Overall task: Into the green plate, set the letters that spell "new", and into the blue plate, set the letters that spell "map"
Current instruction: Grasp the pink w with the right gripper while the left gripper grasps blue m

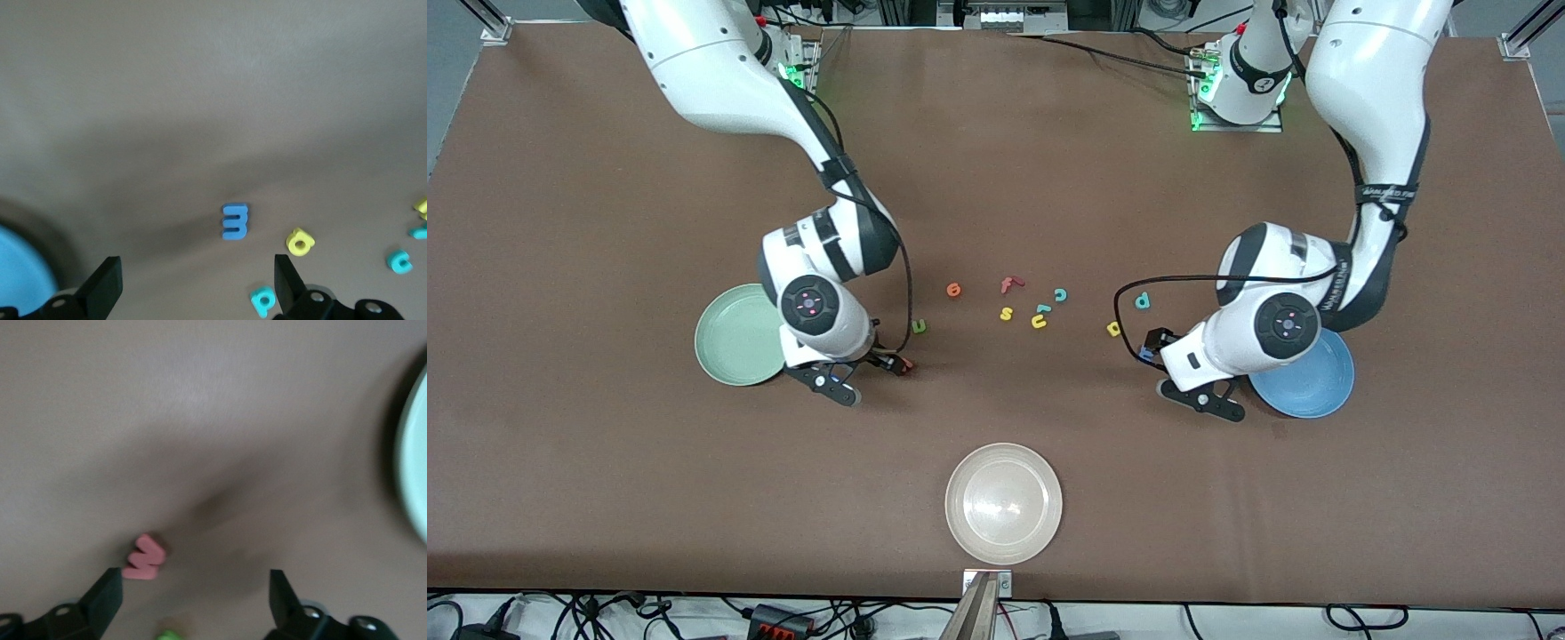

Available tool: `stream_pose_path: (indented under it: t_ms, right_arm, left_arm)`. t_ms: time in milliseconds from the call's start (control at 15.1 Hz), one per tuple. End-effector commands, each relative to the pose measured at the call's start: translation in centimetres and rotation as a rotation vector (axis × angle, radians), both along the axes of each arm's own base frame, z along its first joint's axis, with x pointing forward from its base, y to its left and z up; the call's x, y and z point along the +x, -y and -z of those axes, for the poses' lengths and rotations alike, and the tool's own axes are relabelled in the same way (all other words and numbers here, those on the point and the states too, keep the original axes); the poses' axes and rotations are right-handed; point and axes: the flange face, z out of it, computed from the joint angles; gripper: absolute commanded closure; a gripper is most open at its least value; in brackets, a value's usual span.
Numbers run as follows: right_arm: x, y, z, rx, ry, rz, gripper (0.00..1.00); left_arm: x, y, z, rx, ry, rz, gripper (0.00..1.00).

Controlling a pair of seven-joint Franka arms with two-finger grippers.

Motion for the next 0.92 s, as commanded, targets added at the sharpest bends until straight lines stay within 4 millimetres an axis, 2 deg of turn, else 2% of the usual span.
stream_pose_path:
  t_ms: [0, 132, 330, 462, 595, 727, 859]
  right_arm:
    - [0.7, -1.3, 0.6, 0.012, 0.036, 0.149, 0.10]
    - [1.0, -2.1, 0.9, 0.014, 0.048, 0.192, 0.13]
    - [1.1, -2.0, 1.2, 0.015, 0.051, 0.200, 0.14]
    - [0.9, -2.2, 2.2, 0.014, 0.044, 0.202, 0.17]
    - [0.8, -2.3, 2.3, 0.016, 0.040, 0.218, 0.22]
    - [0.6, -2.5, 2.3, 0.013, 0.036, 0.239, 0.25]
    - [-0.1, -3.4, 2.7, 0.007, 0.032, 0.251, 0.26]
  left_arm:
    - [-2.4, 1.5, 2.0, 0.014, 0.025, -0.019, 0.00]
    - [-3.0, 1.7, 3.1, 0.038, 0.057, -0.009, 0.03]
    - [-3.4, 1.8, 4.9, 0.061, 0.091, -0.023, 0.04]
    - [-3.5, 1.9, 5.9, 0.067, 0.111, -0.021, 0.06]
    - [-4.0, 1.9, 7.0, 0.062, 0.116, -0.039, 0.10]
    - [-4.9, 3.3, 7.6, 0.058, 0.123, -0.026, 0.20]
    - [-5.2, 3.7, 8.7, 0.060, 0.117, -0.043, 0.29]
